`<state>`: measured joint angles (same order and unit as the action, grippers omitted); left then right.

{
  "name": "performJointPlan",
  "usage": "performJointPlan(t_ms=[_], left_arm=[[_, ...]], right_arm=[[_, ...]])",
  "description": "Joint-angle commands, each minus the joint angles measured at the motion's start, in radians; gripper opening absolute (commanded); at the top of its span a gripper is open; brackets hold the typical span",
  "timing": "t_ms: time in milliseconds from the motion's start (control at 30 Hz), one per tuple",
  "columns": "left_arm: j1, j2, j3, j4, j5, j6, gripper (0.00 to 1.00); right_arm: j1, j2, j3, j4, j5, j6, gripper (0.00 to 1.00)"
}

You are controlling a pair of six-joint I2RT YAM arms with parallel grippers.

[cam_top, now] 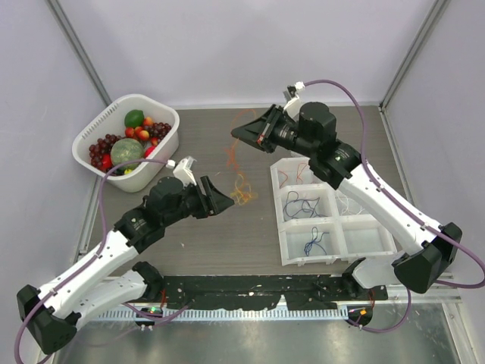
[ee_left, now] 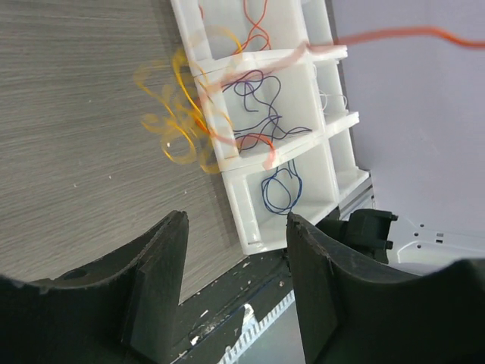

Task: Untangle the cables

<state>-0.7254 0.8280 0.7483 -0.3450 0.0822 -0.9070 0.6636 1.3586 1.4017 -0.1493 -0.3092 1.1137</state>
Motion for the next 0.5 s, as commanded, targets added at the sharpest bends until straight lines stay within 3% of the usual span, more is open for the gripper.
performJointPlan(t_ms=[0, 167, 267, 467], left_arm=[[-0.005, -0.041, -0.003, 0.095, 0.002, 0.000, 0.58], [-0.005, -0.064, -0.003, 0.095, -0.005, 0.033, 0.70], [-0.005, -0.061, -0.001, 0.095, -0.004, 0.052, 0.72], [-0.009, -0.044, -0.007, 0.147, 0.001, 0.065, 0.65]], right_arm=[[-0.004, -0.010, 0.089, 0.050, 0.018, 0.029, 0.01], [-0.002, 0.013, 0.140, 0.051, 0.030, 0.041, 0.01], [-0.004, 0.030, 0.171, 0.056, 0.035, 0.055, 0.01], [-0.002, 0.037, 0.198, 0.088, 0.051, 0.115, 0.01]])
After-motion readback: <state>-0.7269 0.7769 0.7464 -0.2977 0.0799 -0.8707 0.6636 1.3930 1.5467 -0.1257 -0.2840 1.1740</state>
